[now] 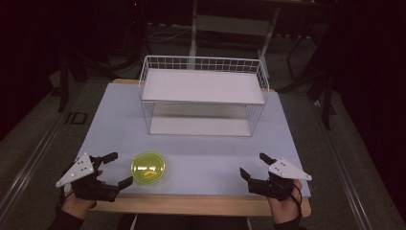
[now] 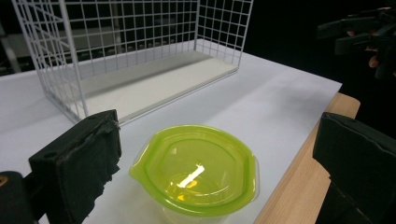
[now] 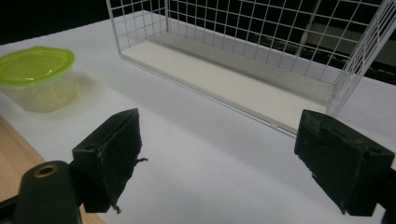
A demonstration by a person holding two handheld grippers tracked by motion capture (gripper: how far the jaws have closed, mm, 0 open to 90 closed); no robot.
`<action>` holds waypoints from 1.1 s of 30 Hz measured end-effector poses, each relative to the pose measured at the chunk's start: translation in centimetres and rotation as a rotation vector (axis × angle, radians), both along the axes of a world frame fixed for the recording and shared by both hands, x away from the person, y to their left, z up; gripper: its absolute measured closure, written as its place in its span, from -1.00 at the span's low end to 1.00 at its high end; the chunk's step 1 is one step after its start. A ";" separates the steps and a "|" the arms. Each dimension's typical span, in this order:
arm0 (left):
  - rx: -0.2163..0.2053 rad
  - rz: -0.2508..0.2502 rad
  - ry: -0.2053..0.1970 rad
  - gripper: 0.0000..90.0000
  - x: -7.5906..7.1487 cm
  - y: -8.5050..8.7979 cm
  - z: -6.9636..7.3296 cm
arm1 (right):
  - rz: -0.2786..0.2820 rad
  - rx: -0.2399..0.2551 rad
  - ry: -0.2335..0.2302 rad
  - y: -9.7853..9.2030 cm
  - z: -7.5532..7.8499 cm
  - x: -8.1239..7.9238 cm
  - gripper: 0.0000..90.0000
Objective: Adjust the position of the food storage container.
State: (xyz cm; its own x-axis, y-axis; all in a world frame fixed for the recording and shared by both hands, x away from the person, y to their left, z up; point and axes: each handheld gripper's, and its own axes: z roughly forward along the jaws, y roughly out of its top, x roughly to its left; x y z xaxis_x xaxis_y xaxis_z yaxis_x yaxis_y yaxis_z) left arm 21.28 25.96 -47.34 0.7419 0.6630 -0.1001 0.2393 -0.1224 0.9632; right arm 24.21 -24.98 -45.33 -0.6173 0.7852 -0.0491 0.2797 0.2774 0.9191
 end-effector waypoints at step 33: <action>0.252 0.026 0.317 0.86 1.6 2.9 -1.0 | 0.034 0.009 -0.026 0.9 0.6 -0.6 -0.67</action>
